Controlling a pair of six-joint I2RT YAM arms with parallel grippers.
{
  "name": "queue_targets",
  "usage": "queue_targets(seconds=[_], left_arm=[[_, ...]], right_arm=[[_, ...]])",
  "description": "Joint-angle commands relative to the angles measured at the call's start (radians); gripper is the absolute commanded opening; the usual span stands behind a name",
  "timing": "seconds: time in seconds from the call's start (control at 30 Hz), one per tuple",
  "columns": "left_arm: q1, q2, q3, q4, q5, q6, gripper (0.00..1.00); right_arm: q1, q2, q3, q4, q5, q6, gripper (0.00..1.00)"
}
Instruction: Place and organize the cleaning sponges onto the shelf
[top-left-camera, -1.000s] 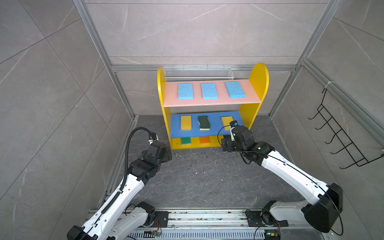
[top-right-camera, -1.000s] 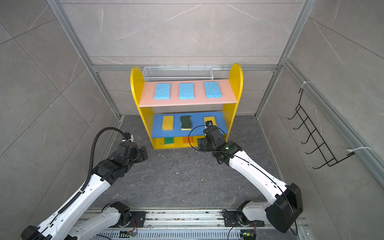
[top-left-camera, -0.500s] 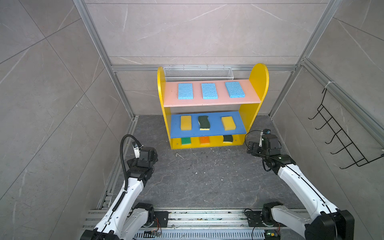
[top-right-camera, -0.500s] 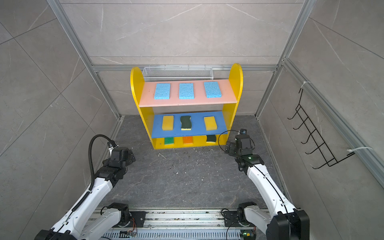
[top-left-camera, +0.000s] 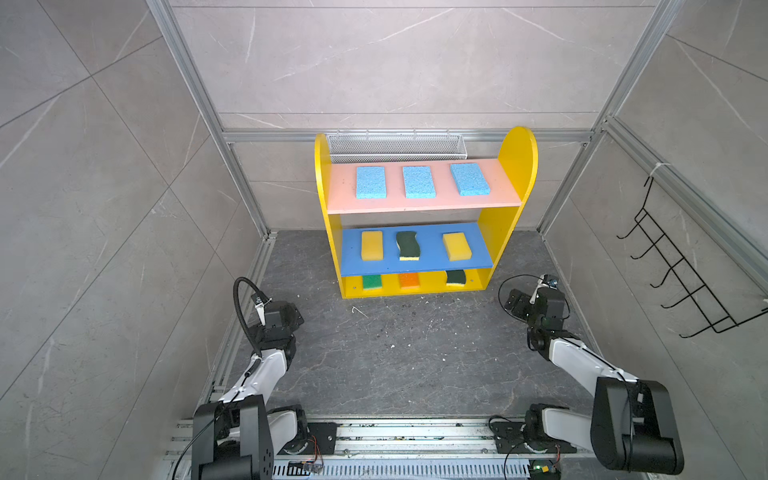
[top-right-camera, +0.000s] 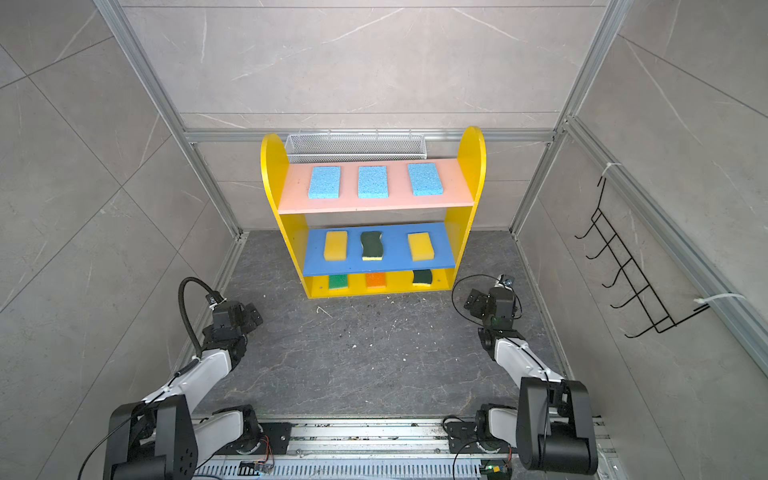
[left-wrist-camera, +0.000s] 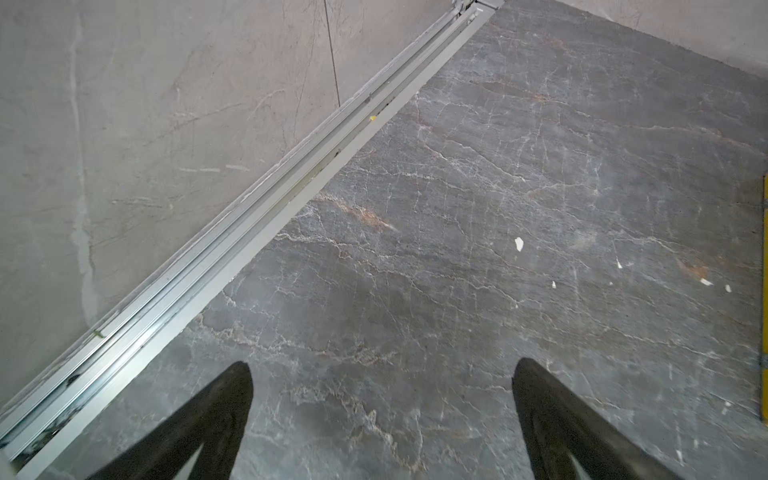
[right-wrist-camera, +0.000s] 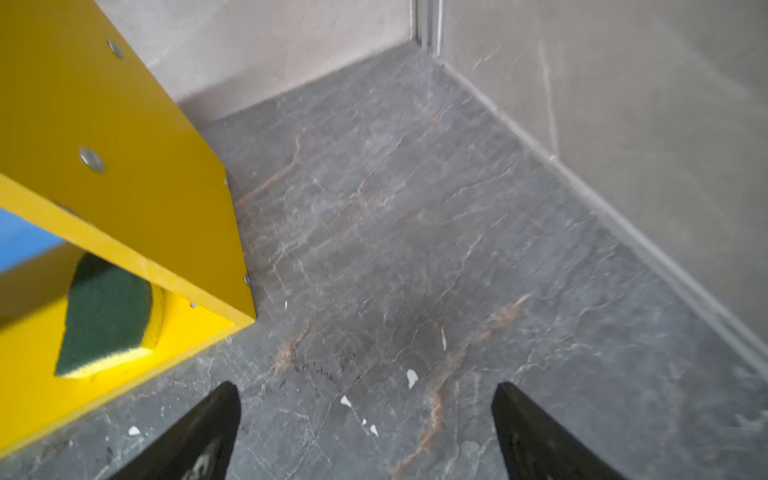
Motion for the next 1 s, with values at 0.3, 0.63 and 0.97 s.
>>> queue_targets(seconds=[0.3, 0.63, 0.97], left_arm=[[0.008, 0.219, -0.095, 0.626, 0.282, 0.173, 1.00], [0.004, 0.352, -0.129, 0.831, 0.377, 0.220, 1.00], [-0.017, 0.338, -0.076, 0.705, 0.346, 0.229, 1.00]], right_arm=[[0.037, 0.083, -0.117, 0.405, -0.108, -0.124, 0.95], [0.135, 0.254, -0.193, 0.715, -0.082, -0.223, 0.99], [0.154, 0.249, -0.111, 0.550, -0.124, -0.260, 0.99]])
